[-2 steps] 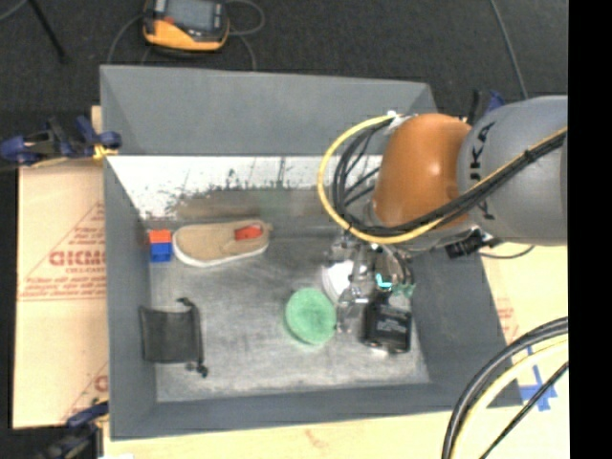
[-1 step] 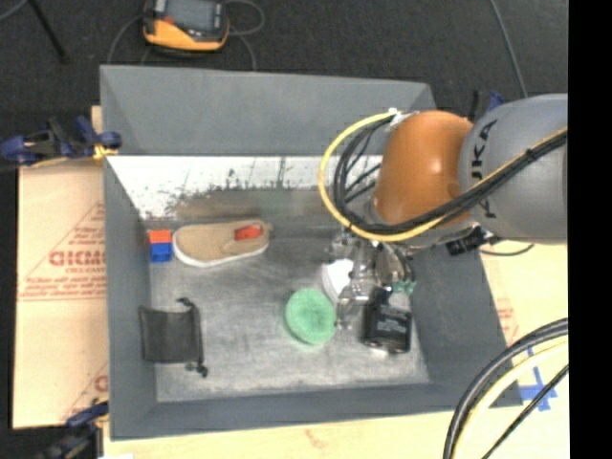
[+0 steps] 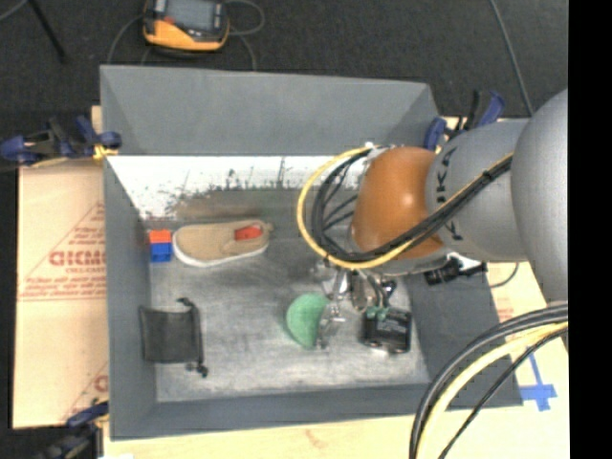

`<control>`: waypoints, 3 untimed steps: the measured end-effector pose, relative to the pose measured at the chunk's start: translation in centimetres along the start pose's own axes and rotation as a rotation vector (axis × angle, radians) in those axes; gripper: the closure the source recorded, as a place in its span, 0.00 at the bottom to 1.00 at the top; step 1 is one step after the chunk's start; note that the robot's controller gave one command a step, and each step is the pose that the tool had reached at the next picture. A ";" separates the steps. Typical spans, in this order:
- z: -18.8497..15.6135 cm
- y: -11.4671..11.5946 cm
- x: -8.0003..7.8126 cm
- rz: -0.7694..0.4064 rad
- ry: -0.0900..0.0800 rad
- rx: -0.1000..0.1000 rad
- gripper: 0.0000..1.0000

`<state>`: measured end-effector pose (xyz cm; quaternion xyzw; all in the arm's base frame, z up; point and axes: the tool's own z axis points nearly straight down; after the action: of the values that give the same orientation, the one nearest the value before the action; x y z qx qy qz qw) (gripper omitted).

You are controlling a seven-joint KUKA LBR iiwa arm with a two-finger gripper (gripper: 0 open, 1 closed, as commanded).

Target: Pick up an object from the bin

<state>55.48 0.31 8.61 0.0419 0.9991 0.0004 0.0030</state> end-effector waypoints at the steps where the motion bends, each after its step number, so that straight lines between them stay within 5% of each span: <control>1: 2.1 0.4 0.0 -0.013 -0.011 0.001 0.00; 2: 1.5 1.5 1.5 0.119 -0.008 0.000 0.00; 3: 1.4 2.1 2.6 0.042 -0.002 0.002 0.00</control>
Offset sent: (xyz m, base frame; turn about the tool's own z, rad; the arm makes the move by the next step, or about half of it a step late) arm -0.0223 0.0228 -0.0161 0.1361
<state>53.11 2.58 7.24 0.0628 0.9980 -0.0005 0.0042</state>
